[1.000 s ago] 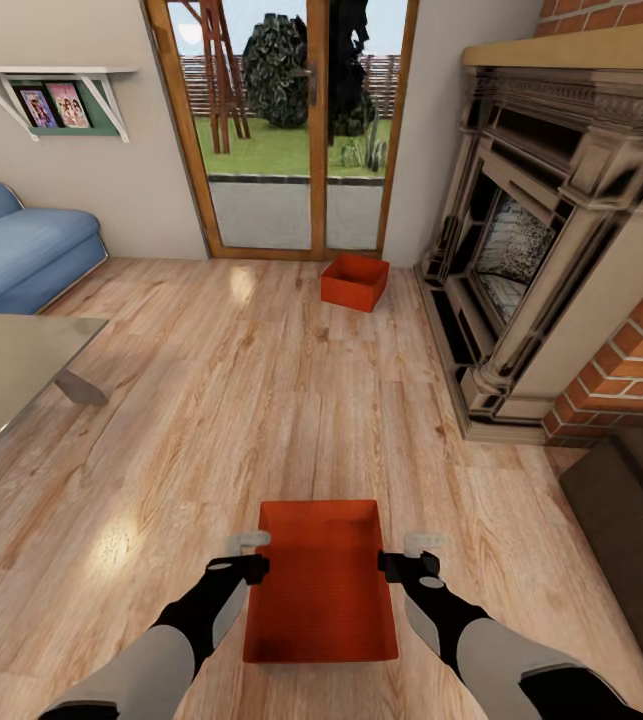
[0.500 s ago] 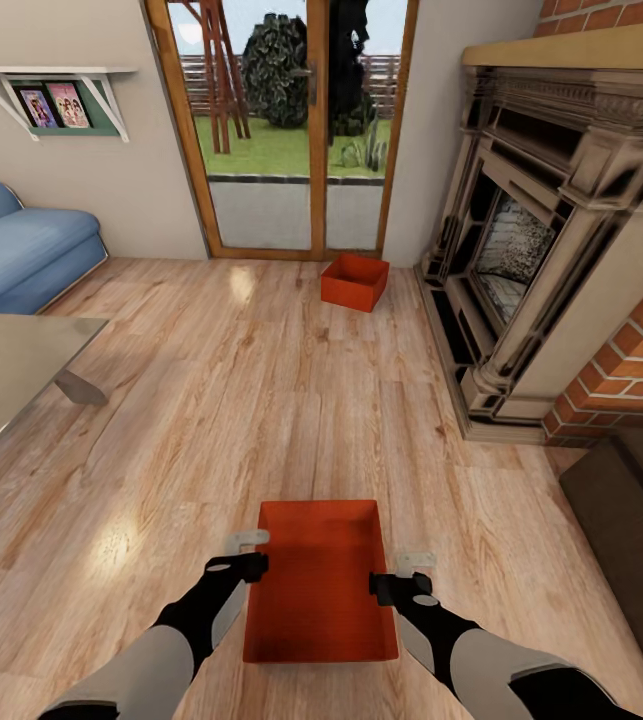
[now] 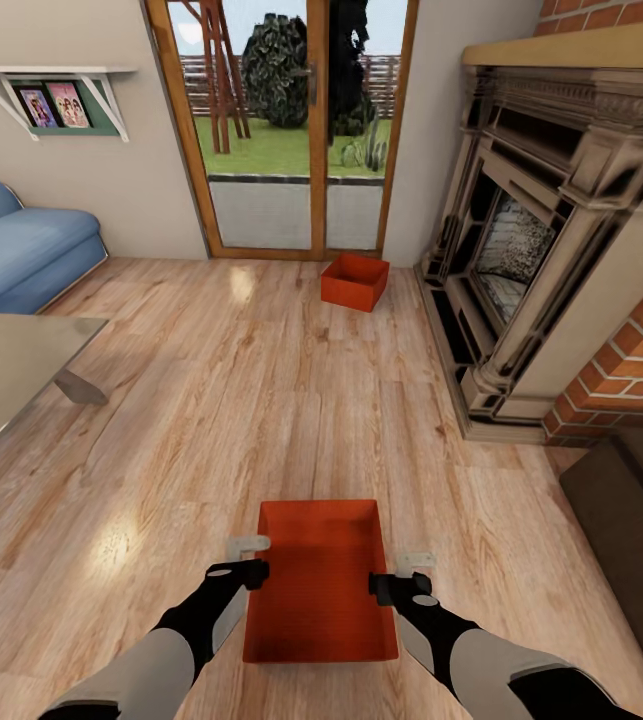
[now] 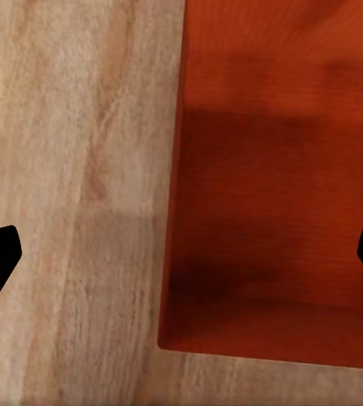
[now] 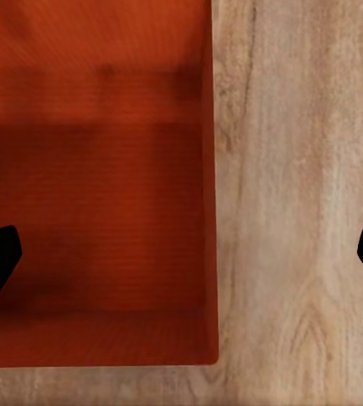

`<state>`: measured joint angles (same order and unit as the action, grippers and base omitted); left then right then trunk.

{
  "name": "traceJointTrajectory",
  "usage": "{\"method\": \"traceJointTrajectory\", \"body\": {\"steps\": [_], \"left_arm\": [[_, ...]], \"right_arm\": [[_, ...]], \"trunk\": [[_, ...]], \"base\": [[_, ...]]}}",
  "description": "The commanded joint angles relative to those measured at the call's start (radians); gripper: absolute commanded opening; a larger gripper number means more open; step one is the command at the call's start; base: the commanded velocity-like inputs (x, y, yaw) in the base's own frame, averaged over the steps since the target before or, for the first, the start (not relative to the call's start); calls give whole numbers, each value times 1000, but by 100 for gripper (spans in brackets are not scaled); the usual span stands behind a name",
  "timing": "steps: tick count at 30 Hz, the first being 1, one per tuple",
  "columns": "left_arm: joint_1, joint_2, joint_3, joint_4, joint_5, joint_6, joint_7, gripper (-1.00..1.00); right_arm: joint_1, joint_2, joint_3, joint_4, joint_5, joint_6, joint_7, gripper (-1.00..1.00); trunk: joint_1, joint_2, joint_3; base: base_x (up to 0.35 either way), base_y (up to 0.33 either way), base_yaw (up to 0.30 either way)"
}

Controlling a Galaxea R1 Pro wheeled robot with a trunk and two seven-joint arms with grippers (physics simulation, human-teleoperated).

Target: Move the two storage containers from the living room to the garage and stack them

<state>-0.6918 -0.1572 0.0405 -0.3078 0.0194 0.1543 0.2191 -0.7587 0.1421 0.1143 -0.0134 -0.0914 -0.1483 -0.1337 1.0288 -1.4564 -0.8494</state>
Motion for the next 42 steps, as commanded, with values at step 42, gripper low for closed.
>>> {"method": "traceJointTrajectory", "body": {"steps": [42], "left_arm": [[0,5,-2,49,-13,5,2,100]], "right_arm": [[-1,-7,9,7,-10,-52,-3,100]], "trunk": [[161,-295,-132]], "base": [[0,0,0]]}}
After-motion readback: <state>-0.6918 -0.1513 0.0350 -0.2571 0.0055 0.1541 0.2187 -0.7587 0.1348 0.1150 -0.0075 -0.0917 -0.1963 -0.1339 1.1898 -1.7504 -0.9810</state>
